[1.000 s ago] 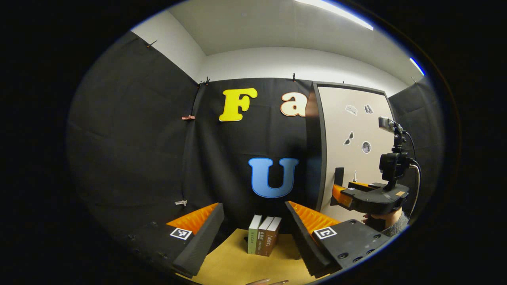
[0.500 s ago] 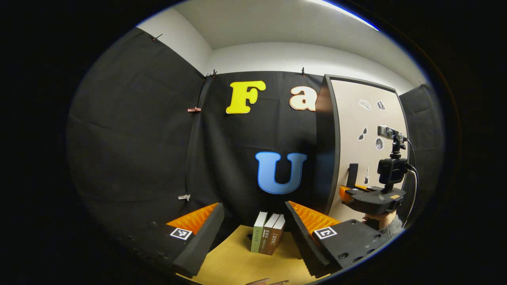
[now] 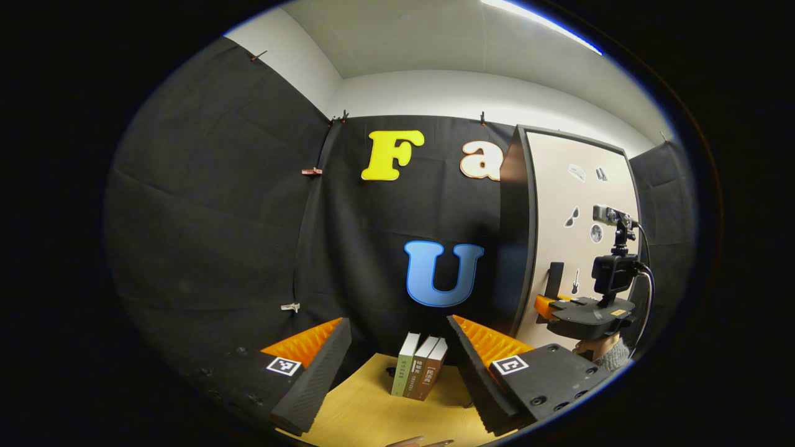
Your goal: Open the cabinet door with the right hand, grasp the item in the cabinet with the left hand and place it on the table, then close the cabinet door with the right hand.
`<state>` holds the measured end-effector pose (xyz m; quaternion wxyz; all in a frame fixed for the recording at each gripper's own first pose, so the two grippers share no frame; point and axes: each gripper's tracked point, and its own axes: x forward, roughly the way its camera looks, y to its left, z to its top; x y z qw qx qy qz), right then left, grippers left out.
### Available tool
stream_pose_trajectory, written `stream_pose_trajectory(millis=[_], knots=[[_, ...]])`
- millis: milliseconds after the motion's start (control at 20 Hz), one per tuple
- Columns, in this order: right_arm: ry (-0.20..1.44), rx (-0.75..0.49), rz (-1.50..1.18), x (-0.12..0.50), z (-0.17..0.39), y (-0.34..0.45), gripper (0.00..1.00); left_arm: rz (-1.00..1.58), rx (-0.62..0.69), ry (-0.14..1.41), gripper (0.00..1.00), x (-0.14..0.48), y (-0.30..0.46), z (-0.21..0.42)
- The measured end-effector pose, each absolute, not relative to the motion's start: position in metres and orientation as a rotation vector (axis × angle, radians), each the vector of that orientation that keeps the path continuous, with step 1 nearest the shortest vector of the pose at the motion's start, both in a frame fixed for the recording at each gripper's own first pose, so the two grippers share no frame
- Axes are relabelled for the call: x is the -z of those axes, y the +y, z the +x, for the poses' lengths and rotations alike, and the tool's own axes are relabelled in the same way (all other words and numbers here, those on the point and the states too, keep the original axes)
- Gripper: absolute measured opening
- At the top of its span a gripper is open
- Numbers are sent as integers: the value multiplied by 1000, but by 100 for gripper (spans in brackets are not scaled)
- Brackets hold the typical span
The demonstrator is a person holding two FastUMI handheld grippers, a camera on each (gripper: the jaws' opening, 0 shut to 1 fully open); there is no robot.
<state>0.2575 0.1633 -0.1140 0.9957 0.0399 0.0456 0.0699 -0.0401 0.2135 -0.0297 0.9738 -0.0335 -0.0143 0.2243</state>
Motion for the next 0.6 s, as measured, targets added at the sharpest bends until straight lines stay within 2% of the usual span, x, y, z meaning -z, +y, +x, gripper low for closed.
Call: stream_pose_trajectory(millis=[250, 600], knots=[[125, -185, 63, 112, 223, 158, 10, -71, -389, -46, 96, 21, 189, -68], [115, -181, 55, 107, 193, 145, 9, -77, -306, -21, 96, 34, 158, -102]])
